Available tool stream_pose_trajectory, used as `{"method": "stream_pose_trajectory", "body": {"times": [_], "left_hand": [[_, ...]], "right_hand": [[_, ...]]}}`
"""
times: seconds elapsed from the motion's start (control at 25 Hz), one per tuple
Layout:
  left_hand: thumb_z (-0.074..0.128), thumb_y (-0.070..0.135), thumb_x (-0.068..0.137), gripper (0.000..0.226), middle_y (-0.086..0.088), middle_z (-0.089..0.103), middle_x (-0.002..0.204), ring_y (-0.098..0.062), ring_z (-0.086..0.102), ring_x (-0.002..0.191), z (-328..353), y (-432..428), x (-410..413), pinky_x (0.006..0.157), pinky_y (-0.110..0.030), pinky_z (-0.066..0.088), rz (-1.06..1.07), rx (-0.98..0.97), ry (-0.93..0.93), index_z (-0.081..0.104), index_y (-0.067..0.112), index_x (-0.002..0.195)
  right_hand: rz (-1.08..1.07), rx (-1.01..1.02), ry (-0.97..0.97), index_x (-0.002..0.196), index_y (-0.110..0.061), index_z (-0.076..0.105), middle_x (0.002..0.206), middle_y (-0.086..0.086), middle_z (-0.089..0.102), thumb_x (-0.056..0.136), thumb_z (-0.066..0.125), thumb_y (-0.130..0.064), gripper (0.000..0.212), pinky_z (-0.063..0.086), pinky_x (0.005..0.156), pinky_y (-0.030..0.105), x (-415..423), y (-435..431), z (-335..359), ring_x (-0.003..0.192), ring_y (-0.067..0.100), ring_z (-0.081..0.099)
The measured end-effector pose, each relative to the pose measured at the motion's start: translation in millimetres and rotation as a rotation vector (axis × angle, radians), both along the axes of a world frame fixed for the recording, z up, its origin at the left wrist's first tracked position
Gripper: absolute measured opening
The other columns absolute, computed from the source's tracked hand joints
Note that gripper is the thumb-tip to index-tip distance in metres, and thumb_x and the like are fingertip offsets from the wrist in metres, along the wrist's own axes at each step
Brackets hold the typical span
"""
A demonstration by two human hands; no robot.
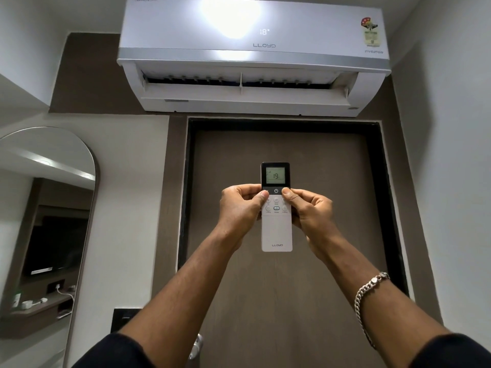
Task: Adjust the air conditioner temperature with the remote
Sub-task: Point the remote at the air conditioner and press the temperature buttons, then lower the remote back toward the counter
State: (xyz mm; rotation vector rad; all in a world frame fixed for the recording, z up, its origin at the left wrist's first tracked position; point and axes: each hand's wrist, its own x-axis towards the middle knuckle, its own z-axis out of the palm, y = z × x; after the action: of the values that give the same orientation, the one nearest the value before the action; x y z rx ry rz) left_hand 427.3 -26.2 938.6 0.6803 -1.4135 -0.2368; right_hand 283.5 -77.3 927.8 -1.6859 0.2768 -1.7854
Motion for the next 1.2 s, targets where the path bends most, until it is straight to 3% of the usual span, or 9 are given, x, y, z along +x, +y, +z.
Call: {"method": "stream_pose_trajectory", "body": {"times": [0.24,0.44,0.64,0.76,0.88,1.04,1.2], "left_hand": [[0.066,0.020,0.086,0.015,-0.009,0.073,0.099,-0.017,0.072,0.091,-2.6,-5.1,-1.5,0.072,-0.031,0.061,0.003,0.007,0.001,0.063,0.015,0.099],[0.066,0.020,0.085,0.009,-0.007,0.073,0.097,-0.015,0.072,0.088,-5.3,-9.4,-1.2,0.067,-0.025,0.059,-0.003,0.004,-0.001,0.063,0.021,0.094],[0.066,0.019,0.086,0.007,-0.007,0.072,0.096,-0.015,0.072,0.088,-9.9,-12.4,-2.4,0.069,-0.027,0.059,0.002,0.020,0.003,0.062,0.024,0.090],[0.066,0.018,0.086,0.013,-0.010,0.072,0.099,-0.018,0.072,0.089,-24.4,-17.4,-7.7,0.070,-0.029,0.060,-0.018,0.061,0.017,0.063,0.016,0.098],[0.065,0.015,0.086,0.015,-0.009,0.073,0.096,-0.016,0.073,0.085,-56.6,-29.0,-20.1,0.067,-0.029,0.061,-0.064,0.141,0.026,0.065,0.011,0.100],[0.063,0.011,0.087,0.012,0.002,0.072,0.087,-0.004,0.072,0.075,-124.3,-50.4,-48.9,0.061,-0.023,0.060,-0.124,0.303,-0.005,0.064,0.023,0.088],[0.062,0.012,0.088,0.013,-0.006,0.074,0.096,-0.015,0.072,0.088,-219.8,-82.8,-96.2,0.074,-0.032,0.061,-0.214,0.574,-0.040,0.067,0.011,0.100]], "right_hand": [[-0.027,0.000,0.011,0.086,-0.021,0.075,0.084,0.004,0.080,0.089,0.067,-0.026,0.010,0.061,0.075,0.041,-2.4,-3.3,-1.7,0.080,0.023,0.077],[-0.018,0.008,-0.003,0.079,-0.026,0.078,0.083,0.002,0.080,0.088,0.068,-0.025,0.013,0.061,0.075,0.040,-1.5,-7.1,-3.7,0.079,0.021,0.076],[-0.021,0.033,-0.004,0.089,-0.018,0.076,0.090,0.009,0.079,0.088,0.068,-0.024,0.010,0.060,0.080,0.045,-1.4,-14.1,-8.6,0.083,0.026,0.076],[-0.023,0.061,0.007,0.090,-0.017,0.076,0.089,0.008,0.080,0.088,0.068,-0.024,0.010,0.061,0.079,0.043,-7.3,-18.0,-25.3,0.082,0.024,0.076],[-0.048,0.136,0.016,0.089,-0.017,0.076,0.090,0.006,0.080,0.087,0.069,-0.023,0.010,0.062,0.076,0.038,-21.6,-23.4,-60.5,0.085,0.024,0.075],[-0.138,0.329,0.054,0.096,-0.007,0.074,0.097,0.014,0.078,0.089,0.067,-0.021,0.018,0.060,0.082,0.041,-53.5,-33.0,-136.3,0.089,0.028,0.074],[-0.238,0.577,0.064,0.098,0.002,0.071,0.098,0.021,0.076,0.091,0.065,-0.019,0.024,0.061,0.074,0.034,-103.0,-38.4,-237.4,0.081,0.024,0.072]]}}
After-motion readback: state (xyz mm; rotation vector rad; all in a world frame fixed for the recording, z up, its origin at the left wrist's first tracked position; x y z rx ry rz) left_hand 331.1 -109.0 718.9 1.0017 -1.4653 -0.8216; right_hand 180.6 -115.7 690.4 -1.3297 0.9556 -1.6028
